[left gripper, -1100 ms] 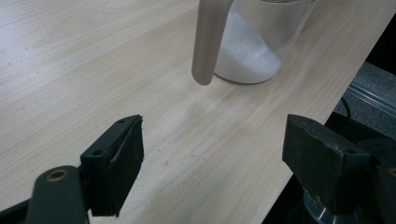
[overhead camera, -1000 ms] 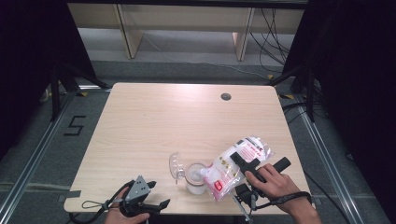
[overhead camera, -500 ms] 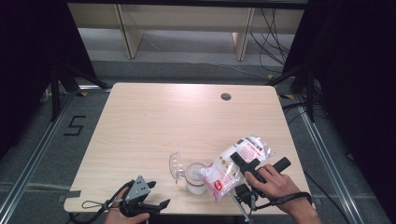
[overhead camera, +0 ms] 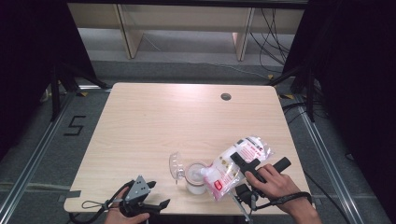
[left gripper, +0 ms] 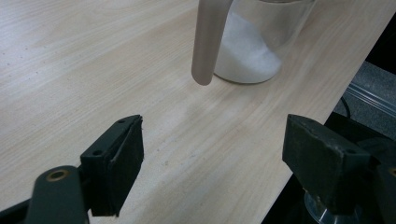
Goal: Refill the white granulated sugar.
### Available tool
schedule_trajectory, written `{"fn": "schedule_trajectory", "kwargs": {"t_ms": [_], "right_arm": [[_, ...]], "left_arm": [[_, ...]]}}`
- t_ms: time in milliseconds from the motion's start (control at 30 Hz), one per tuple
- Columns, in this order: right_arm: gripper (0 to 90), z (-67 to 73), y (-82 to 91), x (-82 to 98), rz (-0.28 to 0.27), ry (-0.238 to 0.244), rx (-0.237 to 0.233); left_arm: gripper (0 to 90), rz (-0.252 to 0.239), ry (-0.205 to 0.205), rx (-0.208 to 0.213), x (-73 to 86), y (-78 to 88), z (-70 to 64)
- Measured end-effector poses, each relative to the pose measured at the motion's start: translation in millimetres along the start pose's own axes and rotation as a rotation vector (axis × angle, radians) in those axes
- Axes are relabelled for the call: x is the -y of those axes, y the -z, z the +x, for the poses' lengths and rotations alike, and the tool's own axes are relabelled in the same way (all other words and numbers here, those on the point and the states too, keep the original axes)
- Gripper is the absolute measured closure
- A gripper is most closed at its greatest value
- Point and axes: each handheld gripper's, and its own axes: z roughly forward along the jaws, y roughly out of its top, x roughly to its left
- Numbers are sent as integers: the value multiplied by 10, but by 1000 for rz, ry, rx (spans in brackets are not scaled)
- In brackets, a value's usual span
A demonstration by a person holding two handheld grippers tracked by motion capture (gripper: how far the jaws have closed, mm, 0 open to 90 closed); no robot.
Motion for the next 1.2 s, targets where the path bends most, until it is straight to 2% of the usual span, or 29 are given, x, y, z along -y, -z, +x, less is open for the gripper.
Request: {"fn": "schedule_trajectory", "kwargs": {"t_ms": [33, 100, 133, 200, 267, 300, 333, 367, 400, 433, 467, 500, 533, 600, 633, 667, 700, 900, 933, 967, 1000, 1100, 1133, 1200], "right_arm": [[622, 1, 1, 0, 0, -2, -2], [622, 0, -1, -3, 0, 2, 1], [623, 0, 1, -1, -1, -2, -2], [623, -1, 2, -1, -1, -5, -5], [623, 3, -3, 2, -2, -8, -4], [623, 17, 0, -4, 5, -36, -4], [623, 20, -2, -1, 3, -38, -1], [624, 19, 0, 2, 5, -32, -7], [624, 22, -1, 2, 5, -35, -6], [624, 24, -1, 2, 5, -38, -8], [625, 25, -2, 2, 3, -39, -8], [624, 25, -2, 2, 1, -38, -7], [625, 24, -3, 3, 1, -39, -8], [625, 24, -3, 2, 3, -39, -8], [625, 24, -2, 3, 1, -40, -9], [625, 34, 1, 3, 3, -55, -12], [625, 28, -4, 3, -1, -46, -10], [627, 26, -1, 5, 0, -46, -8], [627, 27, -2, 4, -1, -51, -1], [627, 27, -2, 4, -1, -51, -1], [627, 34, 1, 9, 2, -62, -9], [627, 22, 1, 9, 2, -50, -4], [627, 22, 3, 10, 1, -49, -3], [628, 21, 3, 13, -1, -51, -2]], "left_arm": [[203, 1, 24, -1, 5, -3, -11], [203, 0, 22, 0, 5, -1, -13], [203, -13, -2, 7, 6, -9, 2], [203, 2, 18, -2, 4, 0, -8], [203, 1, 20, -1, 5, -1, -10], [203, -3, 21, 3, 6, -4, -10], [203, 0, -4, 0, -1, 1, 3], [203, 2, 21, 0, 5, -2, -10], [203, 1, 23, 0, 6, -3, -12], [203, 1, 23, 0, 6, -3, -12], [203, -9, 3, 4, 3, -7, -1], [203, -9, 3, 4, 3, -7, -1], [203, 8, 20, -3, 2, 3, -9], [203, 1, 23, -1, 6, -2, -13], [203, 1, -4, 1, 0, 1, 2], [203, 1, 0, 1, 0, 0, 1], [203, 1, 23, -1, 5, -2, -10], [203, 7, 23, -1, 3, 1, -11], [203, 0, 4, 1, 1, -1, -2], [203, 0, 4, 1, 1, -1, -2], [203, 2, 22, 0, 5, -2, -10], [203, 7, 22, -2, 2, 1, -9], [203, 0, -3, 1, 0, -1, 2], [203, 8, 14, 1, 1, -1, -5]]}}
